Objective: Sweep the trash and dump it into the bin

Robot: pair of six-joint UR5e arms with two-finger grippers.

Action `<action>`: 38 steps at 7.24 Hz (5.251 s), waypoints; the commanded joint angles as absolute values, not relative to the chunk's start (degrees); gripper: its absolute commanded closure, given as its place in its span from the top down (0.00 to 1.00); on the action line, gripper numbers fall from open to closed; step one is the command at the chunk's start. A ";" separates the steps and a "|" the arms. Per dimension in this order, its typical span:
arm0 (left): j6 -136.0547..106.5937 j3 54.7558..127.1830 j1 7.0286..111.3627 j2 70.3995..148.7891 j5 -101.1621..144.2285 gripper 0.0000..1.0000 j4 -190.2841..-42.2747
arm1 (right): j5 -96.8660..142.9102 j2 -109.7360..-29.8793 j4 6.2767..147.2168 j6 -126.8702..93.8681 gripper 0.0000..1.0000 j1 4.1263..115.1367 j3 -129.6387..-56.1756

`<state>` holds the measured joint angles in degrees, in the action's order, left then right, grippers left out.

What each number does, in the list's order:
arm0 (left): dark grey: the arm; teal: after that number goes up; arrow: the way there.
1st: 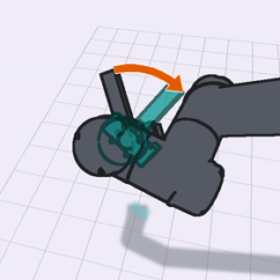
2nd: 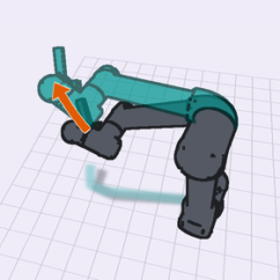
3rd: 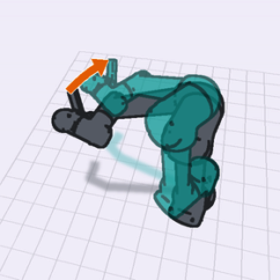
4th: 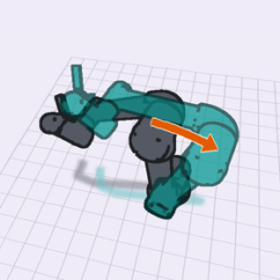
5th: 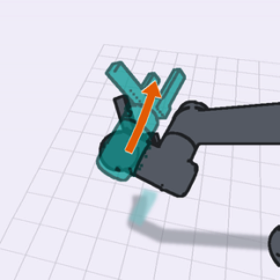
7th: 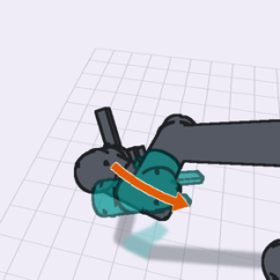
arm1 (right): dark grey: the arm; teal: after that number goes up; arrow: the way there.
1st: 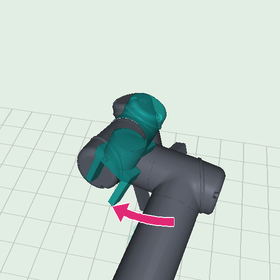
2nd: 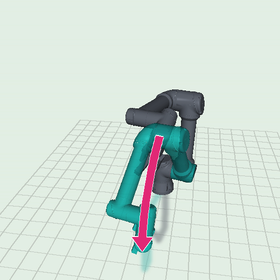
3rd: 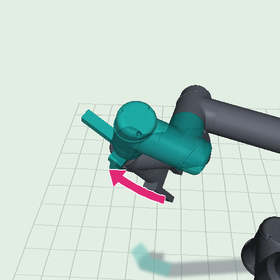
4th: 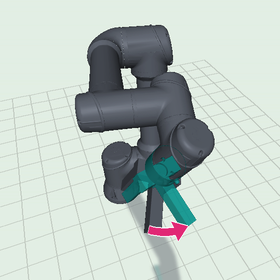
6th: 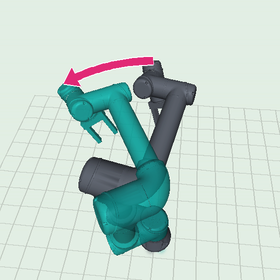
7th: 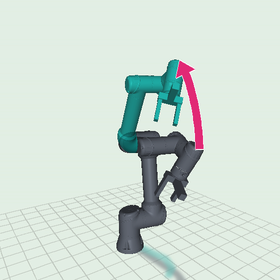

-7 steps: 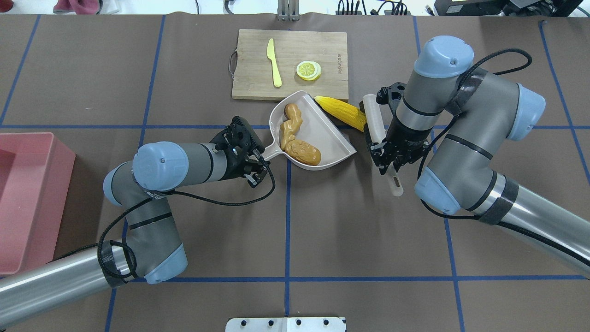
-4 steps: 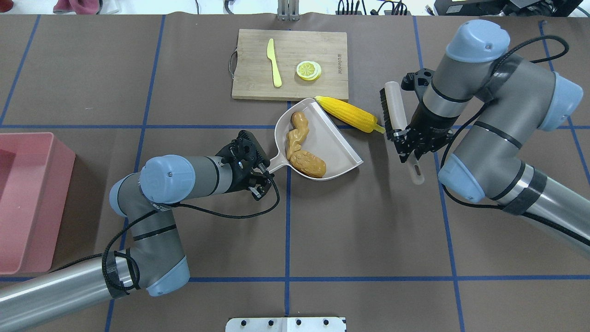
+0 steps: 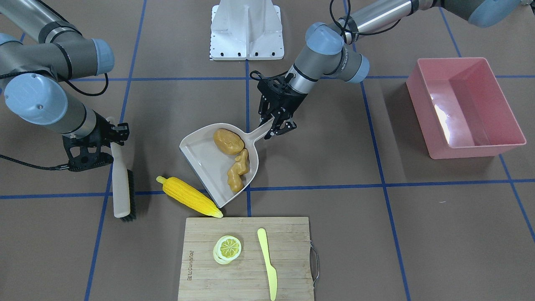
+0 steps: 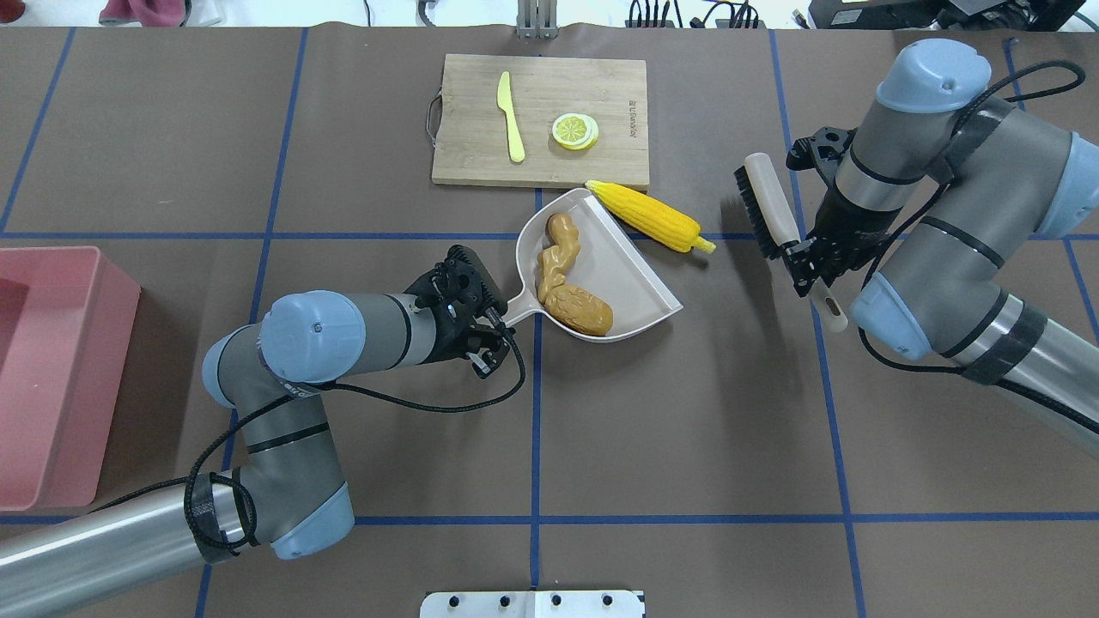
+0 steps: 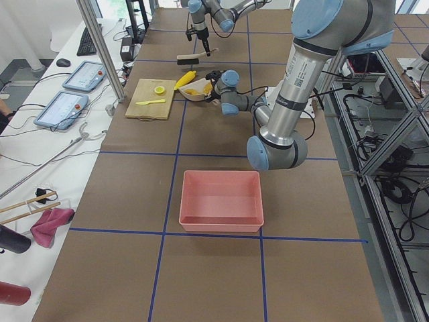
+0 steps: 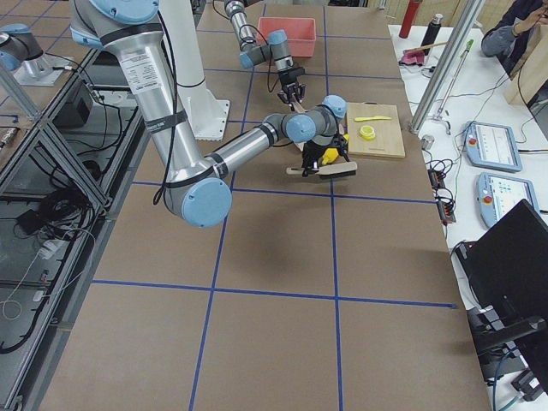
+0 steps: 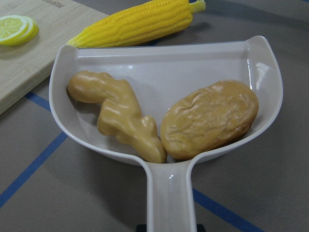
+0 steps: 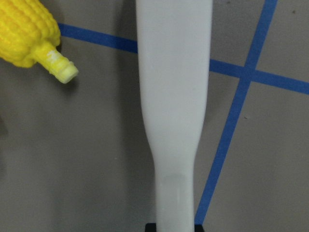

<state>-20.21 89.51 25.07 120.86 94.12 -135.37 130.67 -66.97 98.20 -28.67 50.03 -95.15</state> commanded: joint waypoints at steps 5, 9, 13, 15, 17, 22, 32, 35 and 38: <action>-20.39 92.02 25.05 121.64 96.50 0.00 -122.97 | 143.51 -65.74 97.82 -29.09 0.00 51.23 -93.78; -21.01 96.92 27.67 121.99 102.37 0.00 -110.97 | 146.07 -64.60 97.91 -30.41 0.00 53.16 -94.04; -22.31 96.42 28.83 124.70 105.21 0.00 -106.17 | 145.29 -64.95 98.09 -29.71 0.00 53.62 -93.17; -22.41 95.71 28.74 128.04 105.03 0.00 -103.30 | 138.38 -64.51 98.00 -28.40 0.00 52.13 -93.16; -21.62 95.45 28.74 128.32 104.85 0.00 -102.74 | 138.08 -63.29 98.09 -28.39 0.00 51.77 -93.51; -22.06 94.39 26.54 128.32 104.85 0.00 -103.54 | 127.27 -60.29 100.96 -20.10 0.00 49.37 -93.08; -21.71 94.48 26.54 128.23 104.85 0.00 -103.54 | 116.45 -52.40 102.83 -5.08 0.00 42.11 -87.02; -21.71 94.66 26.46 128.23 104.85 0.00 -103.62 | 116.72 -50.72 103.36 -11.86 0.00 39.64 -88.41; -21.71 94.92 26.46 128.15 104.85 0.00 -104.49 | 116.46 -50.98 112.46 -15.73 0.00 37.01 -96.56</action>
<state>-21.71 94.76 26.46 128.21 104.85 -103.88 116.61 -50.89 108.24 -14.88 37.98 -92.97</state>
